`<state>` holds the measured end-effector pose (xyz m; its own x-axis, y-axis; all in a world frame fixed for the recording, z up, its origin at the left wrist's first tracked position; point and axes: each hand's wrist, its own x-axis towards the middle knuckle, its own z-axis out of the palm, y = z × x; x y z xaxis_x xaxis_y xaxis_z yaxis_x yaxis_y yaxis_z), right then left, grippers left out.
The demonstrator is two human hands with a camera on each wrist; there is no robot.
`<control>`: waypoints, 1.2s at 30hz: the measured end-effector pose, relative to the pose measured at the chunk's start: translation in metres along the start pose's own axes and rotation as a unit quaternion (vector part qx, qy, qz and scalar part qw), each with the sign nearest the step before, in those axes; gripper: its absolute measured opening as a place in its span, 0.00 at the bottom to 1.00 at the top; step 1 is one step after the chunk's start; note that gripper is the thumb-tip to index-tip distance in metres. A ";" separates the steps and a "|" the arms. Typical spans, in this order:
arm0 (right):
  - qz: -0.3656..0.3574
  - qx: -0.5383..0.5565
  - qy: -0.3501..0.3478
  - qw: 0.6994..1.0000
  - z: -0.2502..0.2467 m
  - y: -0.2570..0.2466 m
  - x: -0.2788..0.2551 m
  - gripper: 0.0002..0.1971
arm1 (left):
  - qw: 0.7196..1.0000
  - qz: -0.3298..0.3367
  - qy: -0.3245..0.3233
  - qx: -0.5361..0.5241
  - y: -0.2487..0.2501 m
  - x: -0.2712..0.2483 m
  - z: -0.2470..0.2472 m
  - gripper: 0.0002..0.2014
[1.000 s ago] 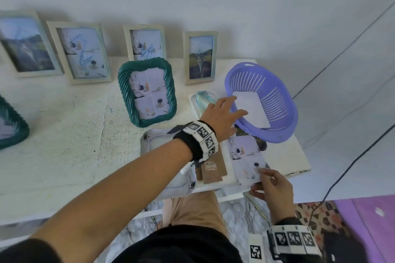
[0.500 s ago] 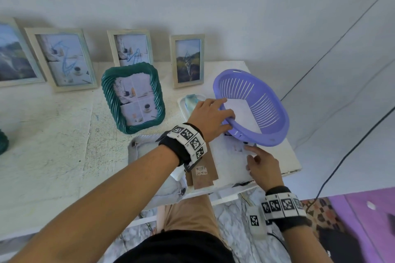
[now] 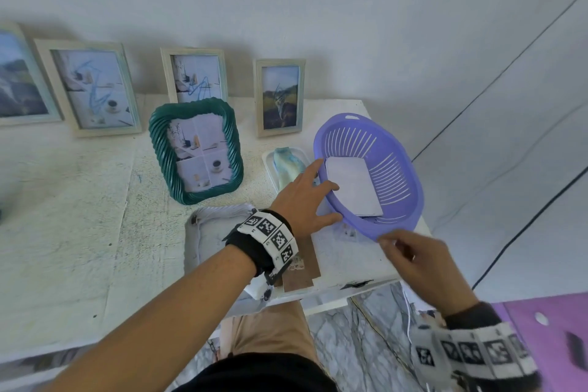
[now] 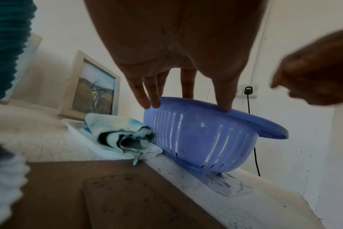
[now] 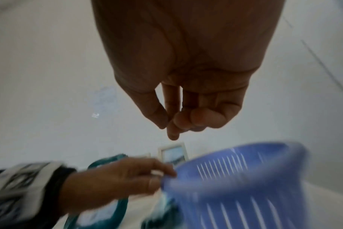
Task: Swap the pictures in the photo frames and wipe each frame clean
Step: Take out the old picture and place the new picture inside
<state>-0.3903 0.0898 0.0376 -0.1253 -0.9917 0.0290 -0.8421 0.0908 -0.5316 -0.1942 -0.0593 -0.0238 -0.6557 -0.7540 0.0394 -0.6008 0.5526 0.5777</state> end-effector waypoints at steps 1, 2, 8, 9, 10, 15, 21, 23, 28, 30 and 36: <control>-0.019 -0.003 0.012 1.000 -0.011 -0.008 0.012 0.06 | 1.000 -0.006 -0.008 -0.006 0.000 -0.001 0.000 0.29; -0.035 -0.013 0.025 0.999 -0.021 -0.017 0.029 0.05 | 1.000 -0.009 -0.011 -0.009 0.001 -0.001 0.000 0.28; -0.022 -0.225 -0.121 0.967 -0.022 -0.021 0.169 0.10 | 1.000 -0.021 -0.001 -0.002 0.003 -0.002 0.000 0.24; -0.014 -0.262 -0.157 0.952 -0.013 -0.017 0.191 0.12 | 1.000 -0.022 -0.001 0.000 0.004 -0.002 0.000 0.23; -0.008 -0.293 -0.188 0.937 -0.002 -0.015 0.208 0.15 | 1.000 -0.022 -0.001 0.003 0.005 -0.001 0.000 0.23; 0.031 -0.384 -0.271 0.882 0.043 0.001 0.247 0.40 | 1.000 -0.022 -0.005 0.007 0.007 -0.001 -0.001 0.23; 0.033 -0.421 -0.258 0.869 0.055 0.012 0.247 0.47 | 1.000 -0.017 -0.004 0.021 0.006 -0.001 -0.001 0.23; 0.045 -0.434 -0.245 0.866 0.054 0.012 0.246 0.50 | 1.000 -0.018 -0.006 0.020 0.006 -0.001 0.000 0.23; 0.033 -0.425 -0.213 0.879 0.043 -0.001 0.242 0.28 | 1.000 -0.009 -0.007 -0.010 0.000 -0.001 0.000 0.25; 0.030 -0.356 -0.217 0.908 0.029 -0.002 0.241 0.17 | 0.999 -0.007 0.007 -0.035 -0.006 -0.003 0.000 0.25; 0.014 -0.161 -0.133 0.978 -0.036 -0.023 0.222 0.16 | 0.986 -0.024 0.085 -0.142 -0.018 -0.020 -0.013 0.21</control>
<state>-0.4176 -0.1294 0.0869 -0.0452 -0.9733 -0.2250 -0.9675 0.0988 -0.2329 -0.1641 -0.0589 -0.0240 -0.5289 -0.8389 0.1287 -0.4608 0.4112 0.7865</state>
